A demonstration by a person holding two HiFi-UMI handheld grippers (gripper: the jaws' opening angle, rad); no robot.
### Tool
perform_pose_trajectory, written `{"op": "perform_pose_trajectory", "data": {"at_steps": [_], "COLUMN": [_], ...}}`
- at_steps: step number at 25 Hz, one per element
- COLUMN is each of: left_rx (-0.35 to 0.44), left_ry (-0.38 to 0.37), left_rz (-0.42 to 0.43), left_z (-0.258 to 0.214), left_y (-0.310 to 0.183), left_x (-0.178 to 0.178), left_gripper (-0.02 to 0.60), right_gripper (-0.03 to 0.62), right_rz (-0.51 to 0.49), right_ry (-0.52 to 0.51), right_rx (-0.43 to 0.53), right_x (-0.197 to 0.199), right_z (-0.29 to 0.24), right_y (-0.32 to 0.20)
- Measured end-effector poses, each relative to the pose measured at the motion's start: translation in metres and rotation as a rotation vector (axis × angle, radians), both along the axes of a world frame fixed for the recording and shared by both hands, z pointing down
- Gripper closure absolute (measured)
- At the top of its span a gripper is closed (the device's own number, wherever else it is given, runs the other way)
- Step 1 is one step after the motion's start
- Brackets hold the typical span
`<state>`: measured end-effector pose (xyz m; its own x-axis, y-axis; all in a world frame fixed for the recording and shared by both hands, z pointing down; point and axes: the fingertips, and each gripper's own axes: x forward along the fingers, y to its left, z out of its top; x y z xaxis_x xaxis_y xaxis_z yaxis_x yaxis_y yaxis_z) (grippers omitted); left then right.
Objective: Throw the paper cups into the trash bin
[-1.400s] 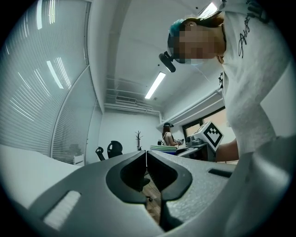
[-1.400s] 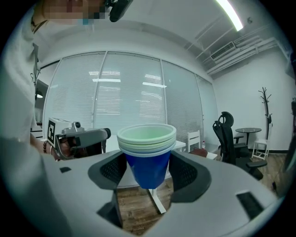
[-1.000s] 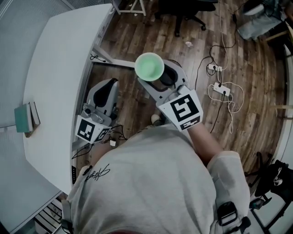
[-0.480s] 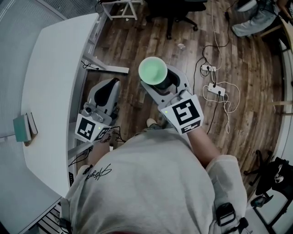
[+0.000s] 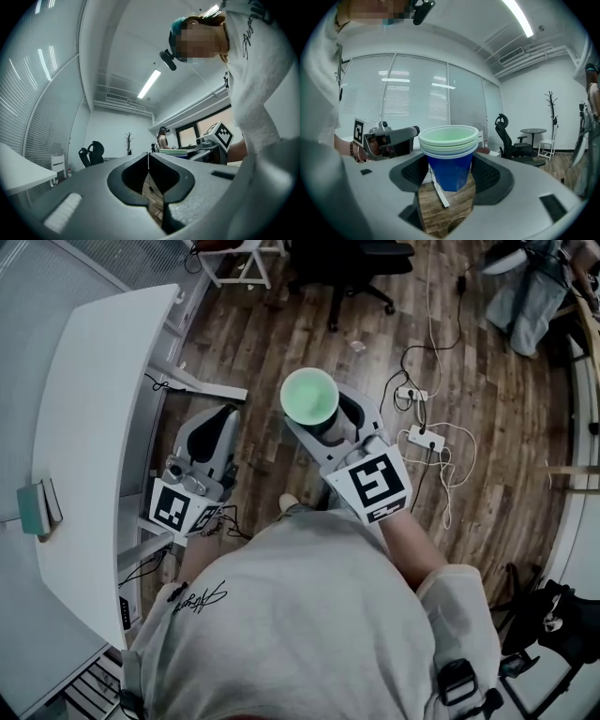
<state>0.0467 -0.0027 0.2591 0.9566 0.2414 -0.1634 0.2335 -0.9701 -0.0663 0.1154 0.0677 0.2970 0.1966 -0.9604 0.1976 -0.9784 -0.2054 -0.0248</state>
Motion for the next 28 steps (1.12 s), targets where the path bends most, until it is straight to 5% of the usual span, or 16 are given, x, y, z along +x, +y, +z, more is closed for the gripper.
{"op": "perform_pose_trajectory", "data": {"at_steps": [16,28], "left_rx": [-0.008,-0.044], "left_ry": [-0.020,-0.060], "left_rz": [-0.115,-0.192], "left_z": [0.016,0.042], "left_y": [0.034,0.025], "left_x": [0.065,0.068], "left_gripper": [0.574,0.574], "right_gripper": [0.309,0.309], "right_rz": [-0.129,-0.189], "right_ry": [-0.032,-0.042], "right_rx": [-0.001,-0.032], "right_x": [0.064,0.077], "right_z": [0.016,0.046], "right_y": [0.027,0.016]}}
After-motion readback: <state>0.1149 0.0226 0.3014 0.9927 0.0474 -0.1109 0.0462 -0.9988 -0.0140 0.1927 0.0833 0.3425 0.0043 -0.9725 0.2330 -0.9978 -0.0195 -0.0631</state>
